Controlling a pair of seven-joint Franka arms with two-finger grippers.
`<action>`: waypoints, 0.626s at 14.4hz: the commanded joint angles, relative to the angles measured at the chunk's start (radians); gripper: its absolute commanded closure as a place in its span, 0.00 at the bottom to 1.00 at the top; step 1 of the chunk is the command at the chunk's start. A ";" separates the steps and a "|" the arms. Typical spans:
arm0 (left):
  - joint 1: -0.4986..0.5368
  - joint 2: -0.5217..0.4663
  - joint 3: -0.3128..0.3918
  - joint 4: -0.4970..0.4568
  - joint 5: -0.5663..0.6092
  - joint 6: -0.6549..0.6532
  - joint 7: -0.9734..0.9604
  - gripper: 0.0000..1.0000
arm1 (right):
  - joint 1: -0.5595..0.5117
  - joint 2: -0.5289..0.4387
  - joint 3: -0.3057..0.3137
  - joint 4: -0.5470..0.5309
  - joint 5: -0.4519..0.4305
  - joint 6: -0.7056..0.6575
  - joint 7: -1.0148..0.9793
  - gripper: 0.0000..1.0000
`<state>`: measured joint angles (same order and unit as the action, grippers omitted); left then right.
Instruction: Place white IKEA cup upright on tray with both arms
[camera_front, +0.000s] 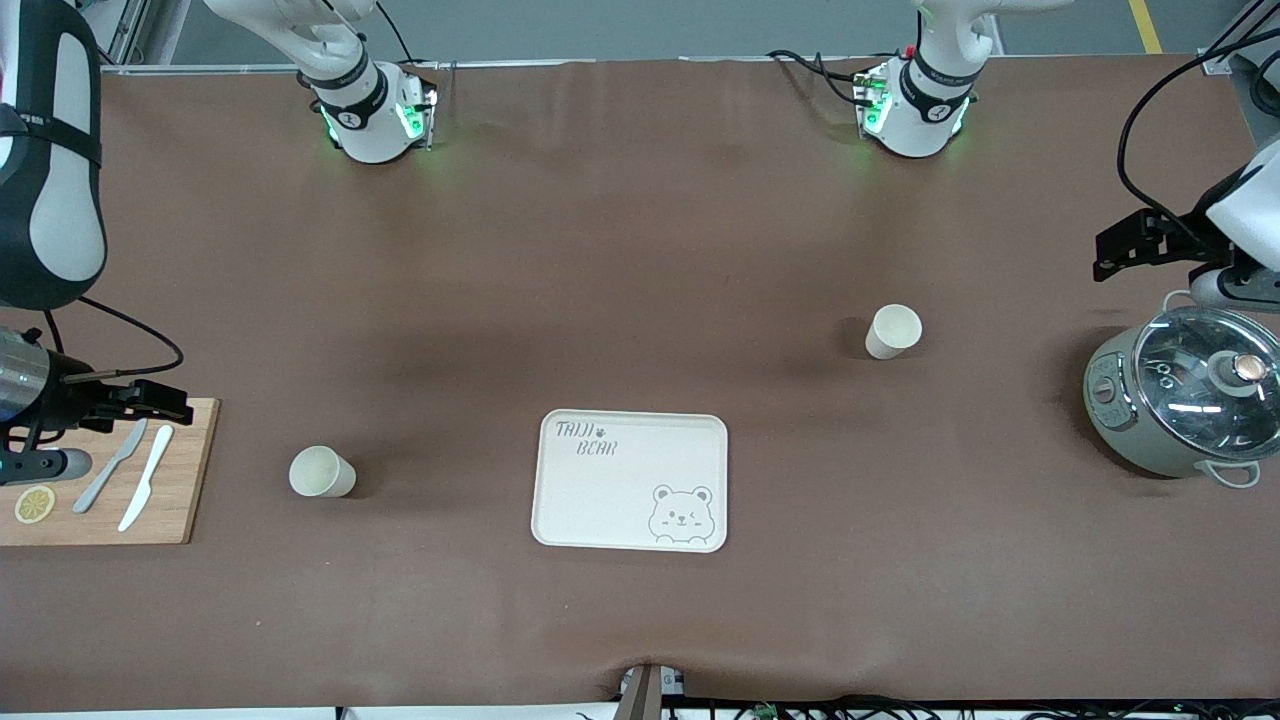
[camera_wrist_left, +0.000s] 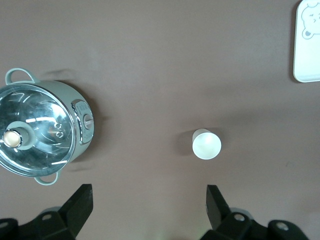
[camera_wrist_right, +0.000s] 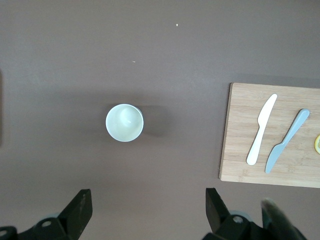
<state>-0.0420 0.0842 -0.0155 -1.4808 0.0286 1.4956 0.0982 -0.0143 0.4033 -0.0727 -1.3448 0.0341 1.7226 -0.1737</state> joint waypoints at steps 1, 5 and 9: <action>0.001 0.028 -0.012 -0.030 0.007 -0.003 0.006 0.00 | 0.001 0.003 0.004 0.006 -0.016 0.003 0.003 0.00; 0.001 0.036 -0.034 -0.128 -0.010 0.086 0.011 0.00 | 0.001 0.003 0.004 0.006 -0.016 0.003 0.003 0.00; 0.008 -0.070 -0.034 -0.396 -0.085 0.341 0.009 0.00 | 0.004 0.018 0.005 0.001 -0.010 0.026 0.005 0.00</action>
<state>-0.0453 0.1191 -0.0455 -1.7066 -0.0200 1.7183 0.0982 -0.0142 0.4055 -0.0724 -1.3467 0.0342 1.7320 -0.1737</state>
